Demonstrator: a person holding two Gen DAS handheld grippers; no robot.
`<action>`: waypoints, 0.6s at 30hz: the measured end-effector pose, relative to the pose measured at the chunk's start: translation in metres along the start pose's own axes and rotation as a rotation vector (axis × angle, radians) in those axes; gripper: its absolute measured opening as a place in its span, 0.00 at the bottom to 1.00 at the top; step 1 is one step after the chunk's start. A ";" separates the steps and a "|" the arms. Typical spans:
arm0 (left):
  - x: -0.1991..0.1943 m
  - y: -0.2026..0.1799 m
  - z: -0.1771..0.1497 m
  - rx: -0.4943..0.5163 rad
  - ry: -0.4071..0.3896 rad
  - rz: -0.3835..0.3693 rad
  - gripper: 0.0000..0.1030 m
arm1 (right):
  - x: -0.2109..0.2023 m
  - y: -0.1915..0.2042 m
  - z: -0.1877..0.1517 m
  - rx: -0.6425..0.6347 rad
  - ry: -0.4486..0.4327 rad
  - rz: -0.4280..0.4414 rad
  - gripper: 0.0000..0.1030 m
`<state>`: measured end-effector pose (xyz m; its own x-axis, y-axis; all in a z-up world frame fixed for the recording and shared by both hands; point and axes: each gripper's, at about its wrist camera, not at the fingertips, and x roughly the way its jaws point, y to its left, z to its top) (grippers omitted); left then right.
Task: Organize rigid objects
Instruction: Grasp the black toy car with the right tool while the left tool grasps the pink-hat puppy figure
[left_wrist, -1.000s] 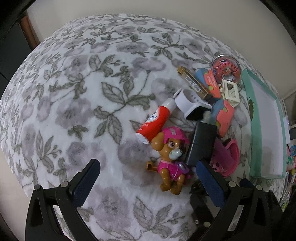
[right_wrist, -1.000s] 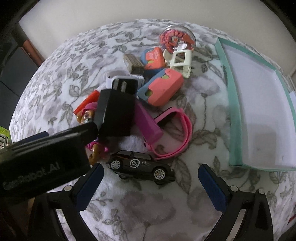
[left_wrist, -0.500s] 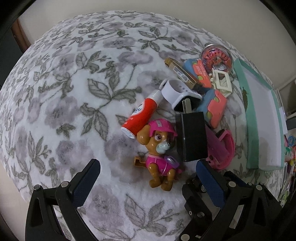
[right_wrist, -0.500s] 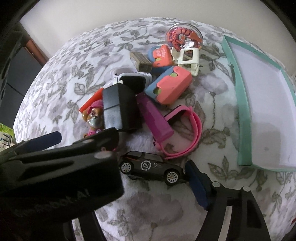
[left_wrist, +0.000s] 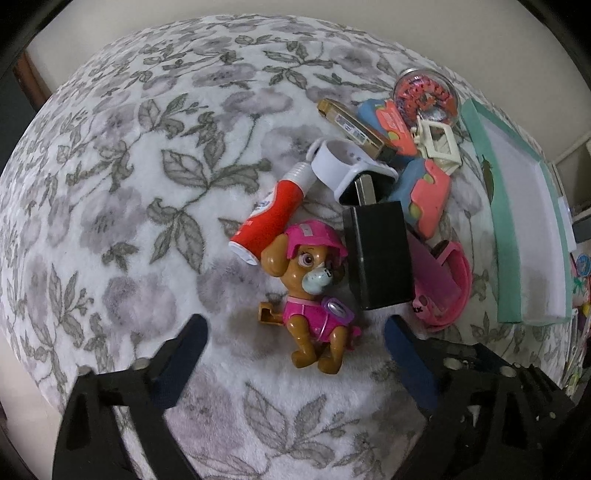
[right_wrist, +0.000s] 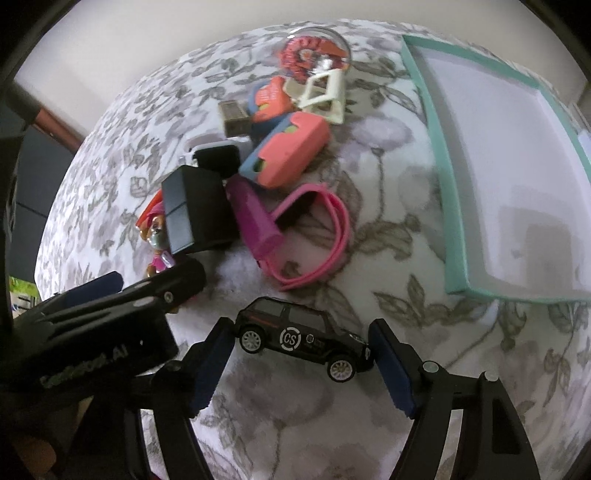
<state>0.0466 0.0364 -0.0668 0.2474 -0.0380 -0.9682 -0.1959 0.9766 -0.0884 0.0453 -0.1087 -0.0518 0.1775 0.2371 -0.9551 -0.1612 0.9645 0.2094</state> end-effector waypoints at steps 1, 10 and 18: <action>0.003 -0.001 -0.001 0.005 0.009 -0.004 0.84 | 0.000 -0.002 -0.001 0.007 0.003 0.003 0.75; 0.009 -0.005 -0.002 0.020 0.025 -0.024 0.59 | -0.007 -0.013 -0.006 0.016 0.021 -0.001 0.75; 0.004 0.001 -0.002 0.001 0.033 -0.054 0.59 | -0.003 -0.003 -0.004 0.006 0.036 -0.024 0.75</action>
<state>0.0457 0.0373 -0.0708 0.2258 -0.0981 -0.9692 -0.1817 0.9732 -0.1409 0.0409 -0.1122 -0.0507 0.1458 0.2095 -0.9669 -0.1511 0.9706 0.1875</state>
